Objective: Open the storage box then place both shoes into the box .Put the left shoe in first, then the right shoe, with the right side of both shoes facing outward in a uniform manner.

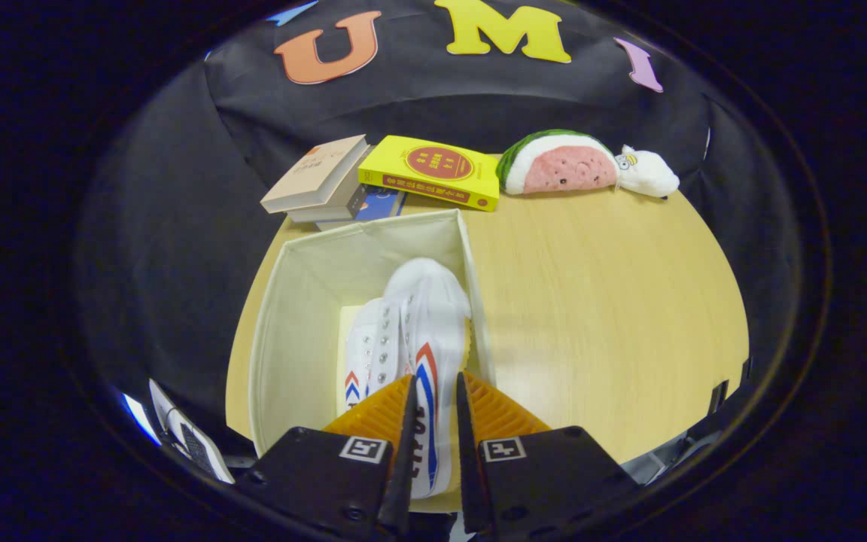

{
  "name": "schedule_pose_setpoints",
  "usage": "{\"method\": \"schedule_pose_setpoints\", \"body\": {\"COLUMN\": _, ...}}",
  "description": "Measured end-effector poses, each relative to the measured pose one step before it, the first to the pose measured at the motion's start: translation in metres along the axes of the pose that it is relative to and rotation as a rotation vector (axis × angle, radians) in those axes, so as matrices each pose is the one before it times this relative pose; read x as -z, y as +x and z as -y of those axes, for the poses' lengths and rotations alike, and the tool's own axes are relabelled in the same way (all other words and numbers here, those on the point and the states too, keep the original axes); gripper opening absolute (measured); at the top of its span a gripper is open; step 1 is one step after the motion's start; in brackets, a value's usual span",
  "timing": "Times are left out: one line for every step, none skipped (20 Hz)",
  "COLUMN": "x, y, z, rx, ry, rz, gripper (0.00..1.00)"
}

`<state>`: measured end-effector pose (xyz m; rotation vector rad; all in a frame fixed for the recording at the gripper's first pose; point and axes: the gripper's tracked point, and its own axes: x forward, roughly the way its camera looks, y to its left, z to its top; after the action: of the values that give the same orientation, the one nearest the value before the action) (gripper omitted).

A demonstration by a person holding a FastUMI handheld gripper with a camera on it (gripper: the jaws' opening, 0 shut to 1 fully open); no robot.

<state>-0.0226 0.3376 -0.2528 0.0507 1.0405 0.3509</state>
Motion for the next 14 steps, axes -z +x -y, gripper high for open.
{"method": "schedule_pose_setpoints", "body": {"x": -0.00369, "y": -0.00320, "z": -0.00112, "rx": -0.00100, "ry": -0.01563, "rz": 0.02023, "gripper": 0.35}}
{"method": "schedule_pose_setpoints", "body": {"x": -0.00395, "y": -0.00365, "z": 0.00170, "rx": 0.00554, "ry": -0.02151, "rz": 0.02445, "gripper": 0.35}}
{"method": "schedule_pose_setpoints", "body": {"x": -0.00440, "y": -0.00557, "z": 0.00035, "rx": 0.00060, "ry": -0.01891, "rz": 0.02779, "gripper": 0.34}}
{"method": "schedule_pose_setpoints", "body": {"x": -0.00392, "y": -0.00603, "z": 0.00038, "rx": 0.00227, "ry": -0.01155, "rz": 0.03025, "gripper": 0.36}}
{"method": "schedule_pose_setpoints", "body": {"x": -0.00603, "y": -0.00709, "z": 0.00243, "rx": -0.00143, "ry": -0.00615, "rz": 0.03547, "gripper": 0.39}}
{"method": "schedule_pose_setpoints", "body": {"x": -0.00498, "y": -0.00838, "z": 0.00316, "rx": 0.00389, "ry": -0.00104, "rz": 0.03396, "gripper": 0.50}}
{"method": "schedule_pose_setpoints", "body": {"x": -0.00537, "y": -0.00896, "z": 0.00290, "rx": 0.00288, "ry": 0.00258, "rz": 0.03329, "gripper": 0.62}}
{"method": "schedule_pose_setpoints", "body": {"x": -0.00474, "y": -0.00891, "z": 0.00356, "rx": 0.00426, "ry": 0.00236, "rz": 0.03366, "gripper": 0.72}}
{"method": "schedule_pose_setpoints", "body": {"x": -0.00471, "y": -0.00938, "z": 0.00550, "rx": 0.02032, "ry": -0.00100, "rz": 0.03057, "gripper": 0.82}}
{"method": "schedule_pose_setpoints", "body": {"x": -0.00477, "y": -0.00860, "z": 0.00559, "rx": 0.00969, "ry": -0.00243, "rz": 0.03656, "gripper": 0.85}}
{"method": "schedule_pose_setpoints", "body": {"x": -0.00669, "y": -0.01381, "z": 0.00314, "rx": 0.00885, "ry": -0.00544, "rz": 0.03695, "gripper": 0.87}}
{"method": "schedule_pose_setpoints", "body": {"x": -0.00505, "y": -0.00916, "z": 0.00646, "rx": 0.01473, "ry": -0.00412, "rz": 0.03708, "gripper": 0.89}}
{"method": "schedule_pose_setpoints", "body": {"x": -0.00649, "y": -0.01049, "z": 0.00682, "rx": 0.01324, "ry": -0.00110, "rz": 0.03891, "gripper": 0.90}}
{"method": "schedule_pose_setpoints", "body": {"x": -0.00647, "y": -0.01113, "z": 0.00581, "rx": 0.01003, "ry": 0.00026, "rz": 0.04105, "gripper": 0.90}}
